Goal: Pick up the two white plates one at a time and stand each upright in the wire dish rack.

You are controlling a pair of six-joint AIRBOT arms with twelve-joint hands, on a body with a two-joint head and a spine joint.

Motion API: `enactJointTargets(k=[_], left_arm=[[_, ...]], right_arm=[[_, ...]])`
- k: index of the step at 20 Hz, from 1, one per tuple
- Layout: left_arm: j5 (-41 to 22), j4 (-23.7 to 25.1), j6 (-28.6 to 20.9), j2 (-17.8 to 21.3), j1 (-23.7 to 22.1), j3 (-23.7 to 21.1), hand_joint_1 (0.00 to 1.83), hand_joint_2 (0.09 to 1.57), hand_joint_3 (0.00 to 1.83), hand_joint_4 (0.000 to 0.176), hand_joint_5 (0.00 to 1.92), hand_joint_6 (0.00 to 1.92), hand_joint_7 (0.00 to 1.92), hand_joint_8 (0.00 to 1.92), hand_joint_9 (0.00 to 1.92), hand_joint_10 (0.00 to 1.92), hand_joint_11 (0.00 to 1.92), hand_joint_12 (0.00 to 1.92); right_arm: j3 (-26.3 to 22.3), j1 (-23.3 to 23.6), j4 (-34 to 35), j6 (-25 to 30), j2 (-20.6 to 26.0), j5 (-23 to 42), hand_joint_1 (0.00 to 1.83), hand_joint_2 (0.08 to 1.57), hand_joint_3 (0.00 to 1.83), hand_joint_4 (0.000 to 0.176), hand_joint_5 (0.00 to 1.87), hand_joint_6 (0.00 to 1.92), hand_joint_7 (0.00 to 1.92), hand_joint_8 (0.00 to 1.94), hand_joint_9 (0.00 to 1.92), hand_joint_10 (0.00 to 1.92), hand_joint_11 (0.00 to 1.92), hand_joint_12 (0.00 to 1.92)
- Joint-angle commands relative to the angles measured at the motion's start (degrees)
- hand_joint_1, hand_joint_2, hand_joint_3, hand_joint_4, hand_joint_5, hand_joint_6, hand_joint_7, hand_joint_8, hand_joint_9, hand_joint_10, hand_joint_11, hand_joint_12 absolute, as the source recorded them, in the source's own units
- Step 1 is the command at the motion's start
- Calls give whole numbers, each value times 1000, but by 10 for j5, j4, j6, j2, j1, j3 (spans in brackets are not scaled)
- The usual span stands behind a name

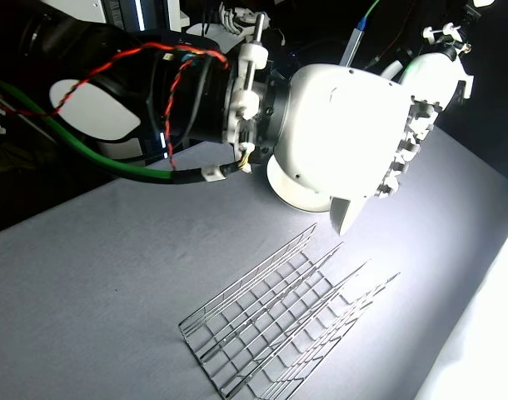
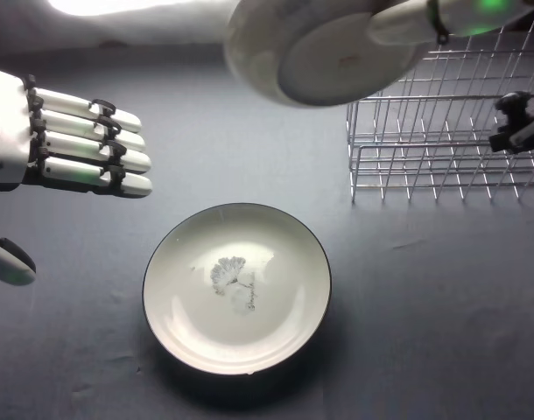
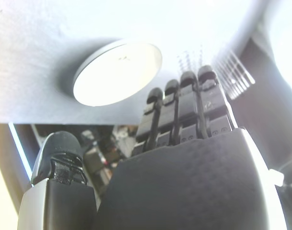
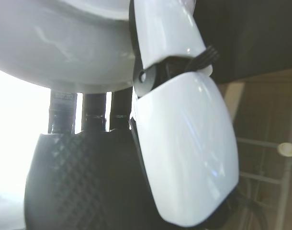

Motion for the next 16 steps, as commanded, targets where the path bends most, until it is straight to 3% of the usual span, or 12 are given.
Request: enactJointTargets(k=[1,16], left_arm=[[-15,-40,-3,3,-3,-2,0,1189,2,0,0,0,0,0,0,0,0,0],[26,-32,-4,-6,7,-56,0,1199,4,0,0,0,0,0,0,0,0,0]], right_arm=[[5,6,15,9,8,83,1489,1108,0,0,874,1071,946,873,947,1017,855,1513],[61,-36,15,6,50,82,1488,1113,0,0,882,1076,923,896,937,1026,838,1531]])
